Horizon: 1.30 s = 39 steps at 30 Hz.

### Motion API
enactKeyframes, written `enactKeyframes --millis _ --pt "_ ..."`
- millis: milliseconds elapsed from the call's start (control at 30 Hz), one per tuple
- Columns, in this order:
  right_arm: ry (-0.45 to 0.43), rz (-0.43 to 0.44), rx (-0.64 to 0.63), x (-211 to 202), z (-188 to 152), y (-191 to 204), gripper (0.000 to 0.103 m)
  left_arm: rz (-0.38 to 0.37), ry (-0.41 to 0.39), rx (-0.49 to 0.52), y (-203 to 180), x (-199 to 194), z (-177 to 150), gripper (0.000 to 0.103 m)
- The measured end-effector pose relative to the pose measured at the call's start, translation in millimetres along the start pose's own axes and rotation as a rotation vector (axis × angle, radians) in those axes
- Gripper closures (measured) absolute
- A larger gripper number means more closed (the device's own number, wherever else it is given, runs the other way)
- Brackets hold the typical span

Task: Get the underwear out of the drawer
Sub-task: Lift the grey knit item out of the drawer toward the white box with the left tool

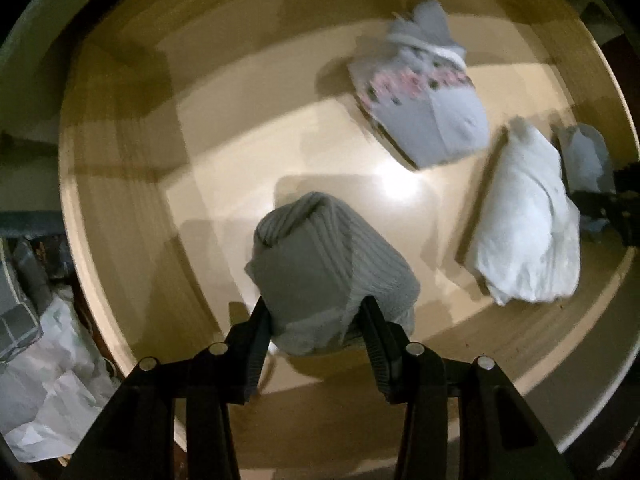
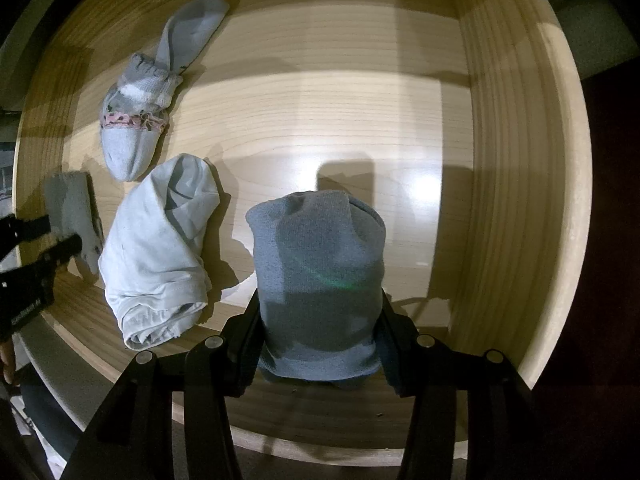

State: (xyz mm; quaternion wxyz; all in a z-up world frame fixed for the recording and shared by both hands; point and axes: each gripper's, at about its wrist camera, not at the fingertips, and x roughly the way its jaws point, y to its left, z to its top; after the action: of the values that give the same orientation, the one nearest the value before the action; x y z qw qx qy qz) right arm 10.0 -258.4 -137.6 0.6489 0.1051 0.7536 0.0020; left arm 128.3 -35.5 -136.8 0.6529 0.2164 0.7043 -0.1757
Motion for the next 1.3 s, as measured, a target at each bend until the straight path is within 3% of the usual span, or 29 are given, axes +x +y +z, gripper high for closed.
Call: enactKeyframes --millis 267,400,533,700,1000,1300 --pt "0.0 0.001 0.002 -0.6 0.0 -0.2 0.056 -0.064 -0.002 -0.034 1.5 3.8 -15.0 0.056" --pt "0.0 0.001 0.003 -0.4 -0.1 0.0 0.055 -0.107 -0.028 -0.127 12.4 -0.8 -30.1 0.056" --pt "0.0 0.006 0.004 -0.1 0.1 -0.4 0.055 -0.163 -0.059 -0.222 31.4 -17.9 -34.5 0.044" --pt "0.0 0.011 0.006 -0.8 0.3 -0.7 0.055 -0.208 -0.086 -0.286 40.4 -30.5 -35.1 0.042" --pt "-0.002 0.018 0.006 0.0 -0.4 -0.7 0.055 -0.131 -0.025 -0.335 24.9 -4.4 -30.9 0.041" --pt "0.001 0.036 0.011 0.9 0.2 -0.7 0.055 -0.135 0.051 -0.407 22.7 22.2 -11.3 0.034"
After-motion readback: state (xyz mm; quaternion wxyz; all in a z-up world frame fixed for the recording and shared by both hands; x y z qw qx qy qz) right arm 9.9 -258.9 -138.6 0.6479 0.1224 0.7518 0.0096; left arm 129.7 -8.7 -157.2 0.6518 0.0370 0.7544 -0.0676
